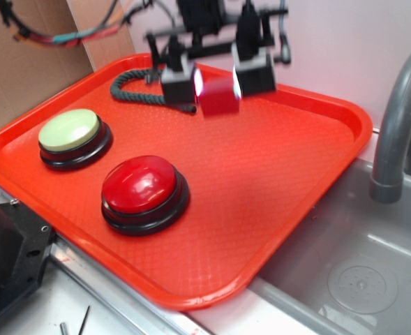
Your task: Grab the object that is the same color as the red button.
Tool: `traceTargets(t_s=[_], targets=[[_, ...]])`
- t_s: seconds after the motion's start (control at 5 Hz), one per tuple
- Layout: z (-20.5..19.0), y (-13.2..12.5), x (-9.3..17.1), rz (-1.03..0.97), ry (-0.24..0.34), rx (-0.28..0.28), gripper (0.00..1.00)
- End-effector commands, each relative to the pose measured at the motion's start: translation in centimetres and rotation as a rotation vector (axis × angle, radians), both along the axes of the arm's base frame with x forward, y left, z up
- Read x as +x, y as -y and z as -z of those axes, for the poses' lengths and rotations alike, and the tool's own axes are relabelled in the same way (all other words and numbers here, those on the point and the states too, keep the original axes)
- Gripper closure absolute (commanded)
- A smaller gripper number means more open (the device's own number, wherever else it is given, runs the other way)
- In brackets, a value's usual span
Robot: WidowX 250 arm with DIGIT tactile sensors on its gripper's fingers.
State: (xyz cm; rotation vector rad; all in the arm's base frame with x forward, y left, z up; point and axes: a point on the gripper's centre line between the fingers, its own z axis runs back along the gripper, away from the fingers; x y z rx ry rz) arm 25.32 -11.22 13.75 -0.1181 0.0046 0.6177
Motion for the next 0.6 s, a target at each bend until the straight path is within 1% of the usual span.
traceTargets(t_s=[0.0,0.2,0.4], targets=[[-7.7,-3.7,2.7,0.194,0.113,0.002,1.00],[-8.9,-5.0,3.0,0.262,0.115,-0.009,1.00],[-8.6,-5.1,2.9,0.331,0.180,0.015,1.00]])
